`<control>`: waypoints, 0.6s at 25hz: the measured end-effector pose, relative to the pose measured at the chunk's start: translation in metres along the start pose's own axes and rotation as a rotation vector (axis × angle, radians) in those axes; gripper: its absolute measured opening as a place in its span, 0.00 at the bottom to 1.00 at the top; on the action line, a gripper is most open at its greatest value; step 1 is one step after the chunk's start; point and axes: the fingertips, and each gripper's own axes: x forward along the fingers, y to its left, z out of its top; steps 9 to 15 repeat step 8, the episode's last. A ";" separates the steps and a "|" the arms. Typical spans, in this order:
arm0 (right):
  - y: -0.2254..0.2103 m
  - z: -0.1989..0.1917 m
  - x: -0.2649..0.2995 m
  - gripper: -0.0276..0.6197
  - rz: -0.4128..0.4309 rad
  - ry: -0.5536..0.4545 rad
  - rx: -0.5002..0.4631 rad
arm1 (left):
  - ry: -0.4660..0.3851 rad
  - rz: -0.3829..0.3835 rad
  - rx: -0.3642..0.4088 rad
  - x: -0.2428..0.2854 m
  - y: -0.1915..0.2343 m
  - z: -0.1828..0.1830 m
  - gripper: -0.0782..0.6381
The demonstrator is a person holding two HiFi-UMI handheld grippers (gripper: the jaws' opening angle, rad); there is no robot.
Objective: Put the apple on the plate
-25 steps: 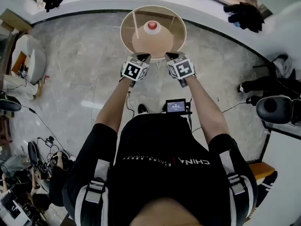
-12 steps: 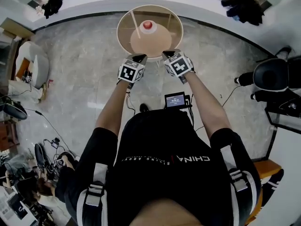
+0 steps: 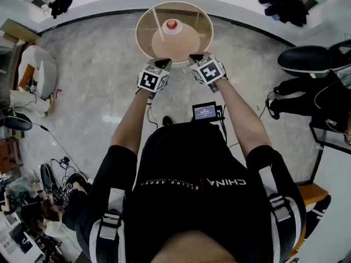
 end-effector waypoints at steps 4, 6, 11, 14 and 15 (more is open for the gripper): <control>0.001 -0.001 -0.002 0.09 -0.001 -0.003 -0.004 | 0.001 -0.002 0.009 0.000 -0.004 -0.001 0.13; 0.002 -0.002 -0.003 0.09 0.000 -0.005 -0.005 | 0.003 -0.002 0.011 0.000 -0.005 -0.003 0.13; 0.004 -0.003 -0.004 0.09 0.002 -0.006 -0.007 | 0.005 -0.002 0.013 -0.001 -0.007 -0.005 0.13; 0.004 -0.003 -0.004 0.09 0.002 -0.006 -0.007 | 0.005 -0.002 0.013 -0.001 -0.007 -0.005 0.13; 0.004 -0.003 -0.004 0.09 0.002 -0.006 -0.007 | 0.005 -0.002 0.013 -0.001 -0.007 -0.005 0.13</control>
